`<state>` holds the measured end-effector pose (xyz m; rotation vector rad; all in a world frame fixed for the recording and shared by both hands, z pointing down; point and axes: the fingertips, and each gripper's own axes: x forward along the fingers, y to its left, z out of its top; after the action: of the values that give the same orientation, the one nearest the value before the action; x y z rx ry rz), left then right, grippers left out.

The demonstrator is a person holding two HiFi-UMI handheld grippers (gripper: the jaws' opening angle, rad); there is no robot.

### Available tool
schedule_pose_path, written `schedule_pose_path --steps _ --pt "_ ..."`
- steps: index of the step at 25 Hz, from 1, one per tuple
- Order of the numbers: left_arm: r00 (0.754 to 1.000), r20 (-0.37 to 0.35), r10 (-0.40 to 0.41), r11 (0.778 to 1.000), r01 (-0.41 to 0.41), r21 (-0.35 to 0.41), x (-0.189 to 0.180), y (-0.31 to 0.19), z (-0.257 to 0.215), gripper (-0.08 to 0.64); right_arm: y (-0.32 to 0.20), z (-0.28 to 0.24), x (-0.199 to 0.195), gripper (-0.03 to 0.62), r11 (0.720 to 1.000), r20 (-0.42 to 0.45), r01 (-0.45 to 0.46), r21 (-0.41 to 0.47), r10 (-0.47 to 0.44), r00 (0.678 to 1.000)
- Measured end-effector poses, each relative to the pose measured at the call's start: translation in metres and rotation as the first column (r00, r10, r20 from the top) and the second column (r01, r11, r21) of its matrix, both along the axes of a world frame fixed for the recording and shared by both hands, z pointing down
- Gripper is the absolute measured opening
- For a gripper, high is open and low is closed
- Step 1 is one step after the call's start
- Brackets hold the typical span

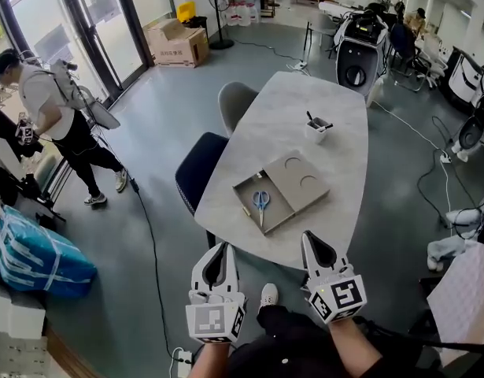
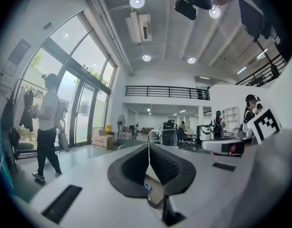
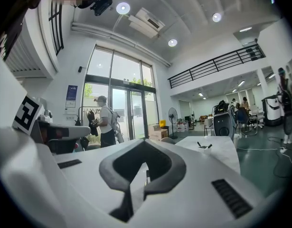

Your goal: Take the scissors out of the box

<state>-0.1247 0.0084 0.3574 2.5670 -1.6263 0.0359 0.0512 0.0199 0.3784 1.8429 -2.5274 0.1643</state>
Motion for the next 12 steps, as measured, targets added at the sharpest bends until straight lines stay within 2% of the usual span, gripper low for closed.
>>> schedule_pose_path --steps 12 --pt "1.0 0.006 0.002 1.0 -0.002 0.011 0.015 -0.091 -0.012 0.017 -0.093 -0.011 0.012 -0.003 1.0 -0.001 0.015 0.009 -0.015 1.0"
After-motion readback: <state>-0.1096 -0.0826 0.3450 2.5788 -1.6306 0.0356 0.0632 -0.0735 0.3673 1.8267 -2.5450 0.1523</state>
